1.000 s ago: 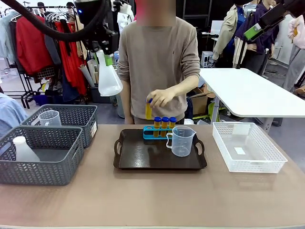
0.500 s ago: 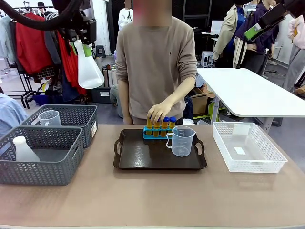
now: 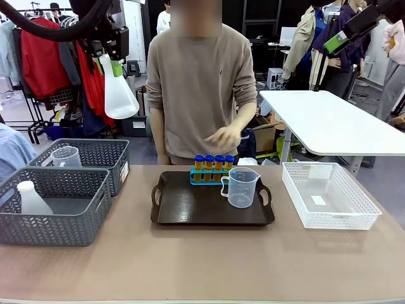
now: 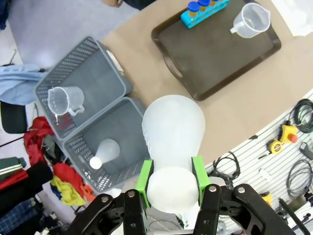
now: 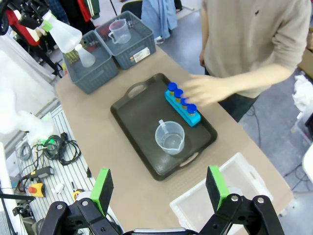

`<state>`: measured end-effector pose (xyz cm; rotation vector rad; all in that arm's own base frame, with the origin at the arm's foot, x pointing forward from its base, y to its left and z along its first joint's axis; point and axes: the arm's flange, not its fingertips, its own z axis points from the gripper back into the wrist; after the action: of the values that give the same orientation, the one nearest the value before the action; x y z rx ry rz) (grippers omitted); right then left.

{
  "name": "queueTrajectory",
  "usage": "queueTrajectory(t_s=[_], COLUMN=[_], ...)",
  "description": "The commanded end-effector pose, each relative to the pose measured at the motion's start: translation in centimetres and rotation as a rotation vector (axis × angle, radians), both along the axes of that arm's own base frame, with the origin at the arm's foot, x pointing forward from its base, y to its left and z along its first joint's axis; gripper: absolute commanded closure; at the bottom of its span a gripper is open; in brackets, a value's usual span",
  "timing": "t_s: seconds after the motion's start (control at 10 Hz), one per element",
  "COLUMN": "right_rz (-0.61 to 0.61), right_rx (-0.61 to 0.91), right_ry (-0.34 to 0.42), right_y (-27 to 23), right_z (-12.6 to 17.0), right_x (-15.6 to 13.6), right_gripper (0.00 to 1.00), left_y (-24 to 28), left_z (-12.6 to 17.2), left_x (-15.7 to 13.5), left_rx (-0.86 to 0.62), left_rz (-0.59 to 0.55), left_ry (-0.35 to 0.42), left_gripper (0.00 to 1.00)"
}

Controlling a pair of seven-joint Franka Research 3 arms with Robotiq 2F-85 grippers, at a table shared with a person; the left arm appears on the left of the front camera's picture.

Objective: Prepare the laboratory tools.
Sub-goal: Pick up one Small flask and place it on the Handle tray.

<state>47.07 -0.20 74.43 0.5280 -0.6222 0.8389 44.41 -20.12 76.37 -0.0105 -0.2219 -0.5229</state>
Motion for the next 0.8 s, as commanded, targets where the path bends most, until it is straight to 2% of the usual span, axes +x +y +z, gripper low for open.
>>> queueTrajectory(t_s=[0.0, 0.1, 0.2, 0.4, 0.7], right_rz=[-0.002, -0.002, -0.002, -0.002, -0.002], right_rx=[0.0, 0.0, 0.0, 0.0, 0.0], right_ry=[-0.003, -0.003, -0.003, -0.003, -0.003], right_y=[0.1, 0.1, 0.1, 0.1, 0.1], right_z=[0.1, 0.1, 0.1, 0.1, 0.1], right_x=[-0.2, -0.2, -0.2, -0.2, -0.2], right_gripper=[0.0, 0.0, 0.0, 0.0, 0.0], left_y=[0.2, 0.0, -0.9, -3.9, -8.9], left_z=[0.3, 0.0, -0.7, -3.0, -7.6], left_x=[-0.3, 0.0, 0.2, 1.6, 4.5], left_rx=[-0.001, 0.0, 0.019, 0.059, 0.11], left_rz=[0.003, 0.0, -0.054, -0.092, -0.193], left_ry=[-0.007, 0.0, 0.028, 0.055, 0.021], left_gripper=[1.0, 1.0, 1.0, 1.0, 1.0])
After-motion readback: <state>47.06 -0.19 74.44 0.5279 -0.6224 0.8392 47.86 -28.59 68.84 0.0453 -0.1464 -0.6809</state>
